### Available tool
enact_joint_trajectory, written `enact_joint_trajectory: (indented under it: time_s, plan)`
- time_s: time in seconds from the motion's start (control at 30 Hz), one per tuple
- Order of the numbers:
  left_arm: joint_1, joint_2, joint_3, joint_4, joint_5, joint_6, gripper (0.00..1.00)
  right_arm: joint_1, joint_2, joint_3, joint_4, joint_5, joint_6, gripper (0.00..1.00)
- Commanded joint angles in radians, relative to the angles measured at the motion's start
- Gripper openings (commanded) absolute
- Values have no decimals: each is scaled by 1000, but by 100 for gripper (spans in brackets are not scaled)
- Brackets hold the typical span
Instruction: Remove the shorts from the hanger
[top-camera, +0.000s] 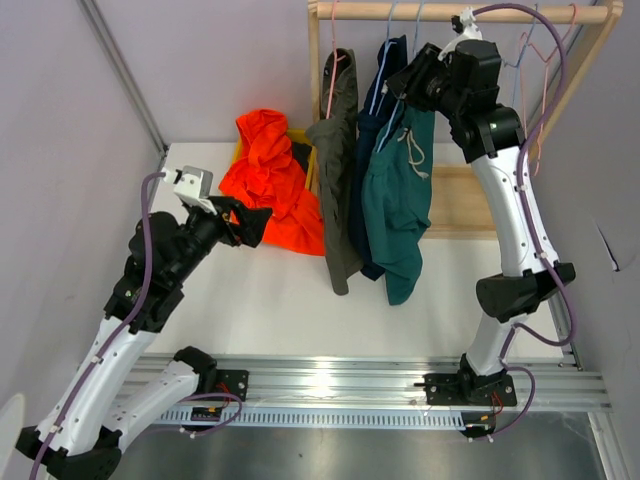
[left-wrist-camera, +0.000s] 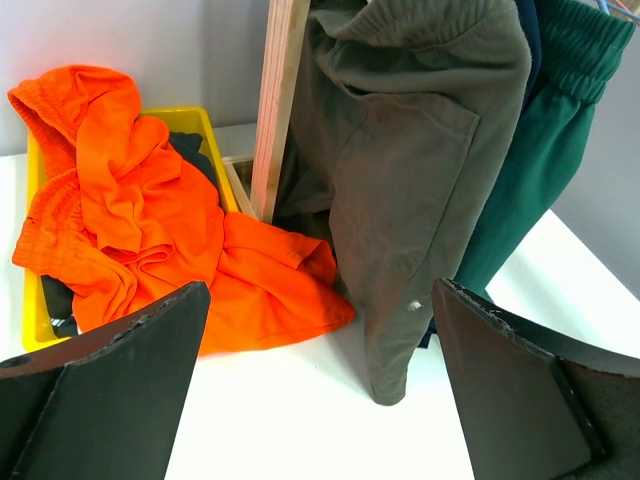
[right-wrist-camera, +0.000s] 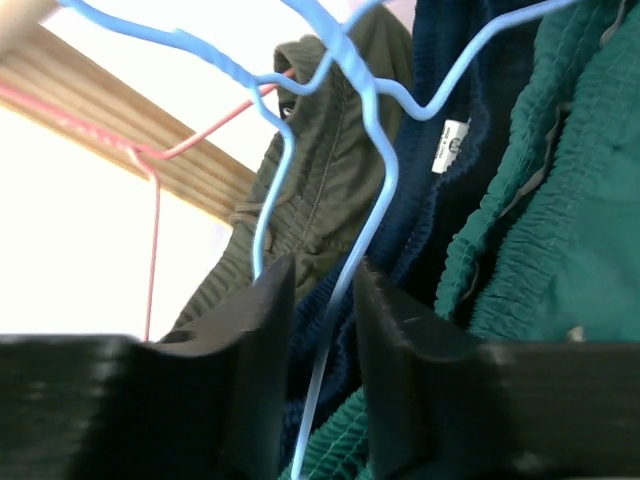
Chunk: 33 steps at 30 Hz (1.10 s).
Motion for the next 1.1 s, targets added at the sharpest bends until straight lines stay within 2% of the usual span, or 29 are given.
enact_joint_trajectory:
  time_s: [0.0,0.07,0.1,0.37,0.47,0.57,0.7,0.87,1.07]
  plan:
    - [-9,-6,-5,22,20,-4,99,8,26,57,17,3,3,23]
    - [-11,-3,1,20,33,-2,99,8,31,62,5,4,0,4]
    - [-15,-1,4,14,43,1,99,8,31,66,2,7,-1,0]
    - [-152,29,67,34,69,15,99,-5,-32,173,-36,73,-40,0]
    - [-248,72,90,60,77,30,100,-12,-53,224,-53,85,-46,0]
    - [-418,117,130,95,45,50,99,-14,-108,224,-50,99,-55,0]
    - [-570,199,196,137,2,59,99,-12,-158,220,-73,139,-70,0]
    - [-702,363,315,210,-27,100,99,27,-240,155,-99,156,-61,0]
    - [-724,546,449,303,13,131,99,109,-394,-9,-93,207,-49,0]
